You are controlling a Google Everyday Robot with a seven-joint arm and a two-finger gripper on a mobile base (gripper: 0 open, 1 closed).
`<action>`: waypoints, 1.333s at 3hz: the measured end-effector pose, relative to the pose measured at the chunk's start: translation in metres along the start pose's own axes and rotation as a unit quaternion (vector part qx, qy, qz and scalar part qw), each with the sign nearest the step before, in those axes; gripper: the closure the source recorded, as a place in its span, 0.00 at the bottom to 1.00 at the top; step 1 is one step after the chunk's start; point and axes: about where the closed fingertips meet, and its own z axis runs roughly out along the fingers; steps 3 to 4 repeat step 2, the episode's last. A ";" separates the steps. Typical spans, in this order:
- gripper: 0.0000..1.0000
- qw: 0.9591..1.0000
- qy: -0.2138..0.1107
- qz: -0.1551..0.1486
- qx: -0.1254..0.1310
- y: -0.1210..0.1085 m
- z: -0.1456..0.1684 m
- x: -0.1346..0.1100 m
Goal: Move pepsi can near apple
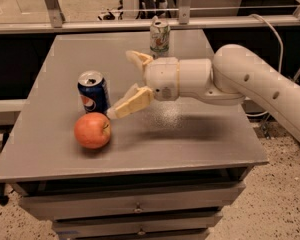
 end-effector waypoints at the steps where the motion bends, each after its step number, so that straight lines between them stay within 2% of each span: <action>1: 0.00 0.999 0.024 0.019 0.045 -0.014 -0.078 0.018; 4: 0.00 0.998 0.026 0.021 0.048 -0.014 -0.084 0.021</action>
Offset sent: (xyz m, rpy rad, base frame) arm 0.0014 -0.0655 -0.0043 -0.0253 0.0254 -0.0790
